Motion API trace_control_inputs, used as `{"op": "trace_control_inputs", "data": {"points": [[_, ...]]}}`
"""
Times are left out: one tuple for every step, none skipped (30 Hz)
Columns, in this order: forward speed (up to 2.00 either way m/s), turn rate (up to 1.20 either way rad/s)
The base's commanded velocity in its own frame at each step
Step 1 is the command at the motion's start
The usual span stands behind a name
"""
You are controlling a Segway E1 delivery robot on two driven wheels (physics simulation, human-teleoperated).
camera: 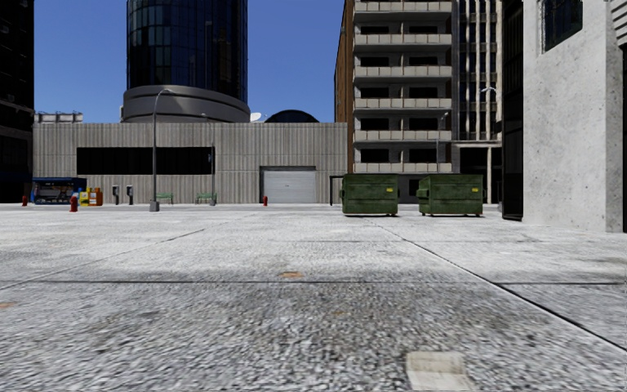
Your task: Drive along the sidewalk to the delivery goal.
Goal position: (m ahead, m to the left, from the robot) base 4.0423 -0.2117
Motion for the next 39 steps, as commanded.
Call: {"op": "trace_control_inputs", "data": {"points": [[2.00,0.00],[2.00,0.00],[2.00,0.00],[2.00,0.00],[2.00,0.00],[2.00,-0.10],[2.00,-0.25],[2.00,-0.30],[2.00,-0.30],[2.00,-0.32],[2.00,-0.26],[2.00,-0.07],[2.00,-0.07],[2.00,0.00],[2.00,0.00],[2.00,0.00],[2.00,0.00],[2.00,0.00],[2.00,0.00],[2.00,0.00],[2.00,0.00],[2.00,0.00],[2.00,0.00],[2.00,0.00],[2.00,0.00],[2.00,0.00],[2.00,0.00],[2.00,0.00],[2.00,0.00],[2.00,0.00],[2.00,0.00],[2.00,0.00],[2.00,0.00],[2.00,0.00],[2.00,0.00],[2.00,0.00],[1.99,0.00],[1.99,0.00],[1.94,0.00]]}}
